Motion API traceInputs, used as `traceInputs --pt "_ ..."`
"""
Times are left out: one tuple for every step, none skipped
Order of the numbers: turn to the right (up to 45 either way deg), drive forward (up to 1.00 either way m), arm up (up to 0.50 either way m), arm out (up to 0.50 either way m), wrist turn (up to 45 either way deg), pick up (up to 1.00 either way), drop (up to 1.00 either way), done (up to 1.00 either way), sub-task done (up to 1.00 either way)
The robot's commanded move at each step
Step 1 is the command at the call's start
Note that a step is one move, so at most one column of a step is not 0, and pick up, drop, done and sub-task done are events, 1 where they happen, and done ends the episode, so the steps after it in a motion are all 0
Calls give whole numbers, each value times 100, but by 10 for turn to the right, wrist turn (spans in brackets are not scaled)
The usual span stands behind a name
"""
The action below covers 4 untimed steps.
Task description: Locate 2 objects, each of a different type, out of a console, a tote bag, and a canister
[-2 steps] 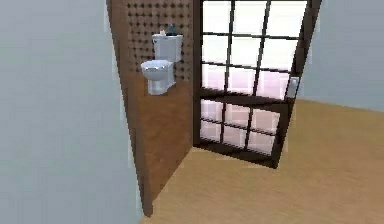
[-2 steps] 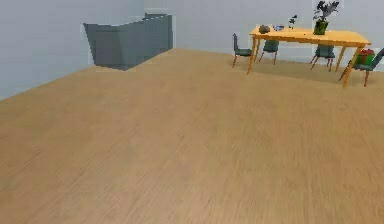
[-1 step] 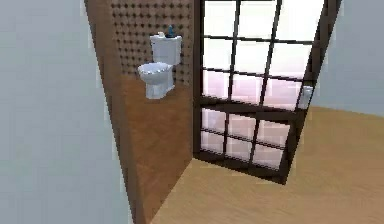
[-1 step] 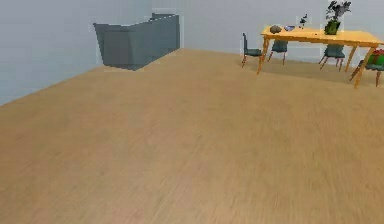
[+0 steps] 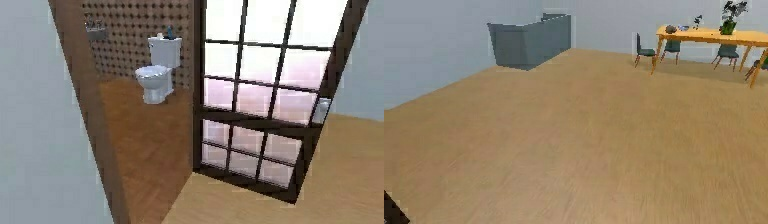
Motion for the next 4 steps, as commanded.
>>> traceInputs --pt "330 0 0 0 0 0 0 0 0" --pt "0 90 0 0 0 0 0 0 0" --pt "-450 0 0 0 0 0 0 0 0" --pt "-450 0 0 0 0 0 0 0 0"
